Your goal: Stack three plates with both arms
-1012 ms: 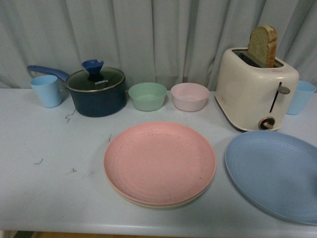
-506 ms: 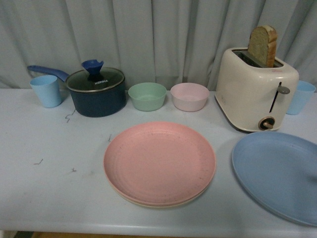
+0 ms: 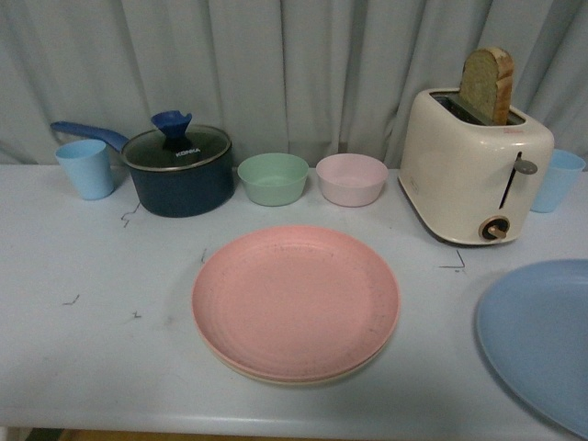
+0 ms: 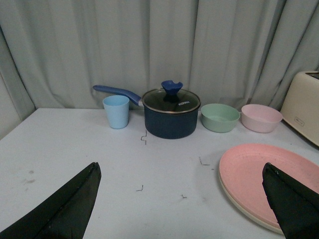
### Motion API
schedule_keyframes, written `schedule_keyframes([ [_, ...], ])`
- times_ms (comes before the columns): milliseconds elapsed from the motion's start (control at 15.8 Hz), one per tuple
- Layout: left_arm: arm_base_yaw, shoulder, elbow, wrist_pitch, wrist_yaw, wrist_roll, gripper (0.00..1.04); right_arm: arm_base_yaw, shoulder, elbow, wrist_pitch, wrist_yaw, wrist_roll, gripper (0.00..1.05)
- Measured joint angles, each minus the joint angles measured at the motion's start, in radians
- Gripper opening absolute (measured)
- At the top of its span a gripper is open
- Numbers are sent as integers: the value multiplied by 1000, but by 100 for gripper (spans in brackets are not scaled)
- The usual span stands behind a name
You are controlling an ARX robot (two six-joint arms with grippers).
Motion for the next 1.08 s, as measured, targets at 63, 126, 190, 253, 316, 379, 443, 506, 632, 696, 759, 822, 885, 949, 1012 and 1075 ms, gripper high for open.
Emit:
schedule_keyframes([
  [63,0,0,0,0,0,0,98,-37,-82,-19,-62,-30,-12,3],
  [126,0,0,0,0,0,0,98,-55,-174,-28,-125,-82,-8,3],
  [190,0,0,0,0,0,0,98,-44,-286,-28,-171,-150,11,3],
  [253,0,0,0,0,0,0,98,-7,-369,-25,-195,-194,46,3],
  [316,0,0,0,0,0,0,98,65,-430,-23,-188,-208,93,3],
  [379,0,0,0,0,0,0,98,135,-439,-23,-156,-206,140,3],
  [443,0,0,0,0,0,0,98,209,-415,-18,-123,-187,192,3],
  [506,0,0,0,0,0,0,98,295,-363,-11,-84,-150,251,3],
  [632,0,0,0,0,0,0,98,419,-261,5,-33,-109,351,3],
  [696,0,0,0,0,0,0,98,487,-194,22,11,-80,405,3],
  [759,0,0,0,0,0,0,98,531,-138,44,39,-48,442,3],
  [822,0,0,0,0,0,0,98,558,-90,69,51,-11,471,3],
  [885,0,0,0,0,0,0,98,579,-42,91,66,19,486,3],
  [949,0,0,0,0,0,0,98,597,19,116,79,43,507,3],
  [1012,0,0,0,0,0,0,98,609,56,129,83,56,520,3],
  [1075,0,0,0,0,0,0,98,621,88,147,86,76,528,3],
])
